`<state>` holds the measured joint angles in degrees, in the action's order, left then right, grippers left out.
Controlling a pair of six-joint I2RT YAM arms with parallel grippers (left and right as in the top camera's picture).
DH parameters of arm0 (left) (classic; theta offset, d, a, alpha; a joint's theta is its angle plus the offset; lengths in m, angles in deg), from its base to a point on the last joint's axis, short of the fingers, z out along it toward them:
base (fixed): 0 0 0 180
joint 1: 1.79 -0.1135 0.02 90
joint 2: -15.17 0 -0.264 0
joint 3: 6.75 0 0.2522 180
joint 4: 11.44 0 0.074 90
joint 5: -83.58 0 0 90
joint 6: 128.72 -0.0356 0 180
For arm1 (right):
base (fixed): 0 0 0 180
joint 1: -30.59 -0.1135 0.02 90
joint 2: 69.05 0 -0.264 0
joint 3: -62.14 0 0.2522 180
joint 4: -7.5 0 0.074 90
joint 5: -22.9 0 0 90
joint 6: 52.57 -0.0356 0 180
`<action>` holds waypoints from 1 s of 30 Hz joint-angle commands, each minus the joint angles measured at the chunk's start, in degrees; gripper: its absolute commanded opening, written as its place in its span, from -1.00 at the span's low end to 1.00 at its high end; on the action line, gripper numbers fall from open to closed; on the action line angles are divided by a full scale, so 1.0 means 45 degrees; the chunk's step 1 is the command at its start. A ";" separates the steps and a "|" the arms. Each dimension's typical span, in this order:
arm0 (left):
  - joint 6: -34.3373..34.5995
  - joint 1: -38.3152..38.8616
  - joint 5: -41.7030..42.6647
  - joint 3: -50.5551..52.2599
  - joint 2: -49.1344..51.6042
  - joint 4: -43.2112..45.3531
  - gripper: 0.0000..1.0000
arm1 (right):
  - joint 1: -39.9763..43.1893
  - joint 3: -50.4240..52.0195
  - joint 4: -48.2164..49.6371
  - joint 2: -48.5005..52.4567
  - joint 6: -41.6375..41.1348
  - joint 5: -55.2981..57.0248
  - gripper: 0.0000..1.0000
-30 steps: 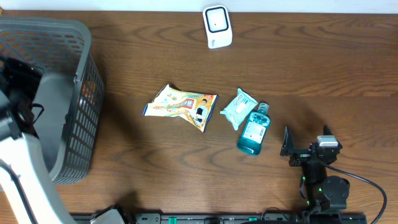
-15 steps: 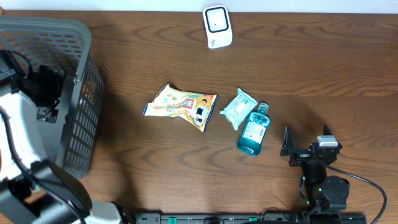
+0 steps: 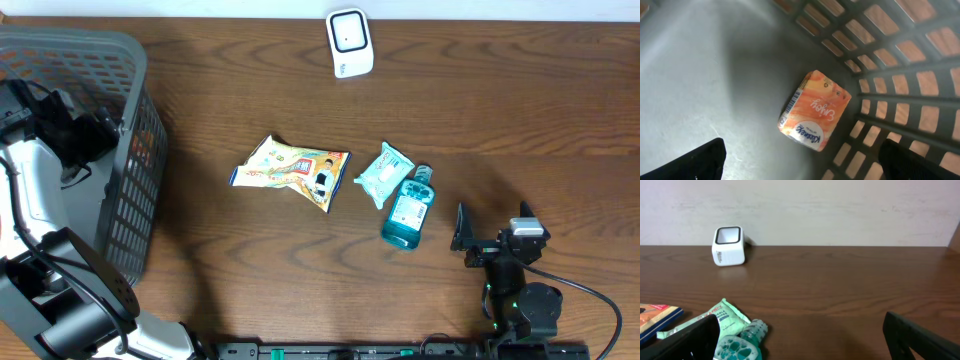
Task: Scan the item barcode
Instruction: 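Move the left gripper into the basket and grasp the orange tissue box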
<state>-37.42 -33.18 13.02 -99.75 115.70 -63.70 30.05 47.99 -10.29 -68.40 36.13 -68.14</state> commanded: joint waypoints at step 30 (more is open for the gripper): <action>-0.4775 0.0107 0.0529 -0.0287 0.3405 0.1472 -0.85 | 0.0049 0.0015 -0.0044 -0.0058 -0.0180 0.0068 0.98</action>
<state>-64.17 -32.07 18.55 -100.52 130.81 -57.12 30.05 47.99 -10.29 -68.40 36.13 -68.14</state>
